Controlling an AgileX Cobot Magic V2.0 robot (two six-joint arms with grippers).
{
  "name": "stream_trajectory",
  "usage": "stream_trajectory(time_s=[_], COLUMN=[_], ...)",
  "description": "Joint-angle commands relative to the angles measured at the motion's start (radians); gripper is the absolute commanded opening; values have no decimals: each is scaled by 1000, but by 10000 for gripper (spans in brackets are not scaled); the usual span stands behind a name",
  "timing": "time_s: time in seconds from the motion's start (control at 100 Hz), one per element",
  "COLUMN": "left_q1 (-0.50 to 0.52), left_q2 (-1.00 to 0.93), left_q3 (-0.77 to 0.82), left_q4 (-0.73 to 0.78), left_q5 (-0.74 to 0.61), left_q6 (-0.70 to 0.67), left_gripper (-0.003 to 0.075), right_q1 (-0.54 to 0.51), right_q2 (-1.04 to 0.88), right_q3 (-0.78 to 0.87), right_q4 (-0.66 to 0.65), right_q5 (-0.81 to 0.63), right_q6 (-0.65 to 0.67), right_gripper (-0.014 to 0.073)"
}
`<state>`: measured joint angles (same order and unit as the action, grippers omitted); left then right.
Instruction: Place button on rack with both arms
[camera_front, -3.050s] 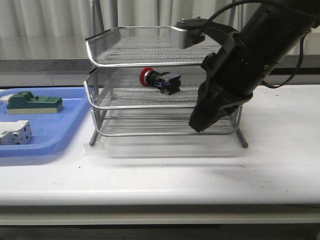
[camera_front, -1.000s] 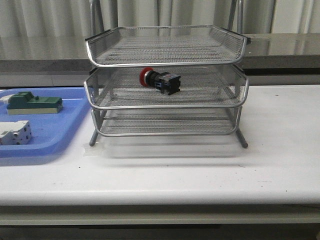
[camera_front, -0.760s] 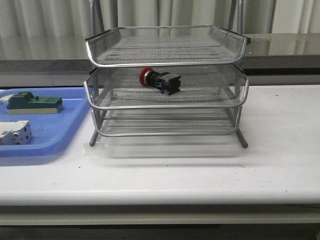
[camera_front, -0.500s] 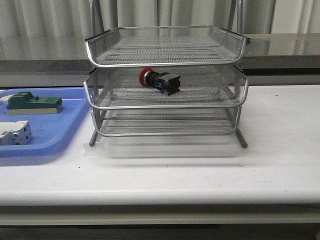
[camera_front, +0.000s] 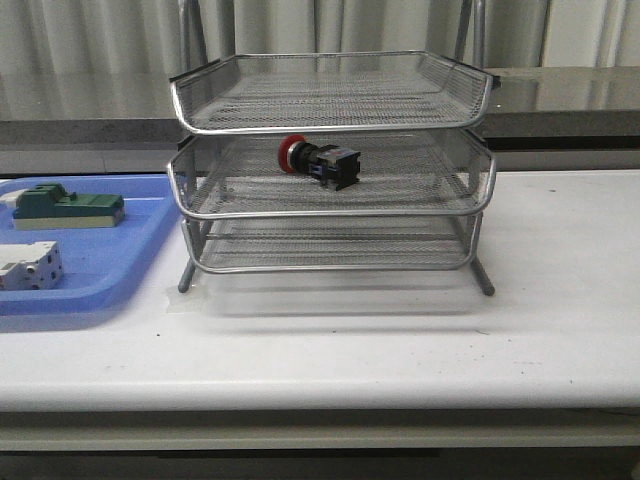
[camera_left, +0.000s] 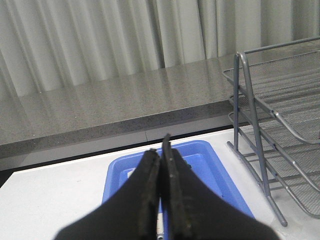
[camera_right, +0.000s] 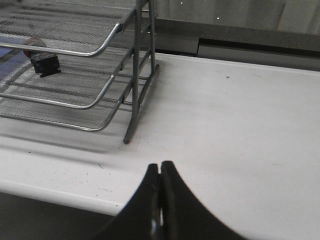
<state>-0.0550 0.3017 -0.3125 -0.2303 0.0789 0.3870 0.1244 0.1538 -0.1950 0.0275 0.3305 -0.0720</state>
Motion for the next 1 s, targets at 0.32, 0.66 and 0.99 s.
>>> stream_trajectory(time_s=[0.32,0.66,0.99], left_q1=[1,1,1], left_q2=[7,7,7], left_q3=[-27,-25,-25], left_q4=[-10,-10,-10], left_q5=[-85,-85,-85], left_q6=[-8,-8,-8], left_gripper=[-20,-20,-20], right_q1=[-106,-116,-116], right_q2=[-185,-185,-185], right_q3=[175,205,205], right_q4=[-17,-17,-17], right_q5=[-225,-275,-273], right_q6=[51,54,54], right_gripper=[-60,-60,-60])
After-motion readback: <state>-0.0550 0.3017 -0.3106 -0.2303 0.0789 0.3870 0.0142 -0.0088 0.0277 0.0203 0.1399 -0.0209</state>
